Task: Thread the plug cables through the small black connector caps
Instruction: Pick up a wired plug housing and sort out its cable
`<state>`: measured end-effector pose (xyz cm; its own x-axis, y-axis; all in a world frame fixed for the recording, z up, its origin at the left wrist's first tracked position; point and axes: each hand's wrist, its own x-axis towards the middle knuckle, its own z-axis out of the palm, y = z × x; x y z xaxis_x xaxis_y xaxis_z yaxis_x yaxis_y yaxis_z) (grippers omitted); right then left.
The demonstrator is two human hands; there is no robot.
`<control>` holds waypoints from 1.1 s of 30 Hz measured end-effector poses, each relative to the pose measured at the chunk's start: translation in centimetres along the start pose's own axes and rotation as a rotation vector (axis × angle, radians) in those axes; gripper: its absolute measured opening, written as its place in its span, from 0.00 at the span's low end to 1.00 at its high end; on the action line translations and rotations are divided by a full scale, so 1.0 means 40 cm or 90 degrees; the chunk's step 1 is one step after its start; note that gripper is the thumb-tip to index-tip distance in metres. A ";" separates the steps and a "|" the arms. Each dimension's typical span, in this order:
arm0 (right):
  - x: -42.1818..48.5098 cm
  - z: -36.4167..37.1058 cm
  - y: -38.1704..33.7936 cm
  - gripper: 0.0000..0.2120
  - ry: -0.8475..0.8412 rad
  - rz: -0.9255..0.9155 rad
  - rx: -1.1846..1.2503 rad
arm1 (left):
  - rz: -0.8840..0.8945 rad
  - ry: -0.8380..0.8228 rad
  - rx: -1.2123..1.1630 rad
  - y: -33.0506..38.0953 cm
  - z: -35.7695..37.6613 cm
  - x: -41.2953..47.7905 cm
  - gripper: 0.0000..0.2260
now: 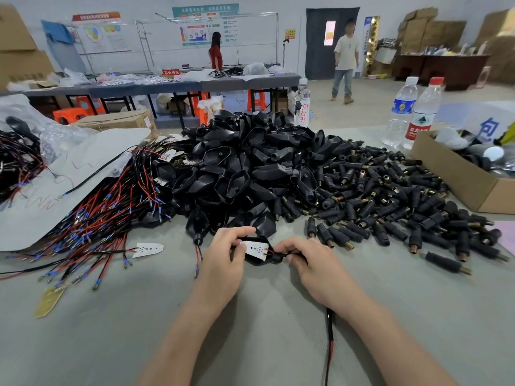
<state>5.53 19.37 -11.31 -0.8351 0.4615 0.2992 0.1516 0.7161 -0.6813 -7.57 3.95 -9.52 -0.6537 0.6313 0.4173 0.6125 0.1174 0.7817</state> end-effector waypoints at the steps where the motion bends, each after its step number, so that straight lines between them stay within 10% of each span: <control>1: 0.000 0.001 -0.001 0.19 -0.003 0.002 0.000 | 0.007 -0.001 0.027 -0.001 0.000 0.000 0.17; 15: -0.004 -0.050 -0.024 0.07 0.067 0.092 -0.088 | 0.086 -0.106 0.239 -0.017 -0.026 -0.016 0.08; 21: 0.004 -0.146 -0.045 0.15 0.001 0.351 0.720 | 0.055 -0.060 0.150 0.002 -0.035 -0.014 0.07; 26: -0.021 -0.200 -0.032 0.25 -0.142 0.245 1.266 | -0.102 -0.101 -0.133 0.033 -0.024 -0.014 0.11; 33: -0.018 -0.201 -0.009 0.19 -0.037 0.117 1.321 | -0.146 -0.102 -0.208 0.033 -0.032 -0.004 0.11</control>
<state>10.32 22.98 -5.91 -0.9014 0.3994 0.1673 -0.4318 -0.8580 -0.2783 -7.23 3.02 -7.94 -0.6637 0.7309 0.1588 0.2694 0.0355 0.9624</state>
